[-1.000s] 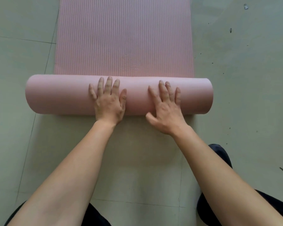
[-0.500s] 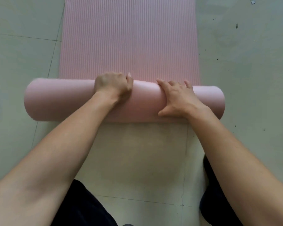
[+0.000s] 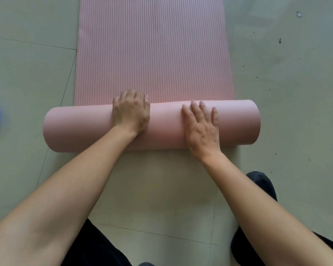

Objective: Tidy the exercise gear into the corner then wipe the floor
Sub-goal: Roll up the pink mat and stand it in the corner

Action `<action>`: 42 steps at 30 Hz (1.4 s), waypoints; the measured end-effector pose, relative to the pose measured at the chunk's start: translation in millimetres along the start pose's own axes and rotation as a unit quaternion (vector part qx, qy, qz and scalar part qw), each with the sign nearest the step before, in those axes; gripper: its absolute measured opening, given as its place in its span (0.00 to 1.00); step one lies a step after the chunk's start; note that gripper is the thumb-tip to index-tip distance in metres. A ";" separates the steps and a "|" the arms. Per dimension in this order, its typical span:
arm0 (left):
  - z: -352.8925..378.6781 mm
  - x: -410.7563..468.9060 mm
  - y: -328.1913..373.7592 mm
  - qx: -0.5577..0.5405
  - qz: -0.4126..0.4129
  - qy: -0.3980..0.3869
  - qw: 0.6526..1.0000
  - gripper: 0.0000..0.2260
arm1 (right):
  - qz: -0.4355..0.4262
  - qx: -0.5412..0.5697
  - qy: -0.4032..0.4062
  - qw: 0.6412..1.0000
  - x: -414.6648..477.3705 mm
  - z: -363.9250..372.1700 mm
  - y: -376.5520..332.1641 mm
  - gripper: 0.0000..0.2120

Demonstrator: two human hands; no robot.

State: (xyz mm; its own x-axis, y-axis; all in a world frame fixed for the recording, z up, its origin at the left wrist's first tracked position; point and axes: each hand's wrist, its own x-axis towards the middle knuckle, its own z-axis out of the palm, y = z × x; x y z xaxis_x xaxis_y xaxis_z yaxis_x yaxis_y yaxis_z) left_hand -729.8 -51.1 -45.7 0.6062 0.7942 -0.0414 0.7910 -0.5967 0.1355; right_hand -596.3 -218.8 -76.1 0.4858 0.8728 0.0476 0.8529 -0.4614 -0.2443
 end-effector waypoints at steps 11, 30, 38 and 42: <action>9.3 2.6 -6.3 0.084 0.066 -0.044 0.993 0.34 | -0.037 0.031 0.001 0.999 8.9 -7.5 1.7 0.46; -11.0 -13.7 -6.7 -0.034 -0.051 0.099 0.993 0.17 | -0.070 0.048 -0.267 0.960 100.7 -65.0 21.9 0.48; 17.9 4.8 -5.3 0.044 -0.034 -0.059 0.997 0.32 | -0.074 0.017 -0.198 0.977 91.2 -37.8 15.3 0.44; 19.7 13.7 -8.4 0.103 -0.005 -0.015 0.995 0.32 | -0.089 -0.097 -0.193 0.972 79.1 -27.8 23.6 0.59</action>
State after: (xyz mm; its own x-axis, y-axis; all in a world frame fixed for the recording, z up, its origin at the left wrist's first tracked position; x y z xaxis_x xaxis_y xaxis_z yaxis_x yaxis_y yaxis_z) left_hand -726.5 -37.4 -66.9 0.5973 0.7988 -0.0719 0.7958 -0.6014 -0.0704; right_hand -532.4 -165.1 -51.1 0.2513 0.9192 -0.3032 0.9553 -0.2860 -0.0755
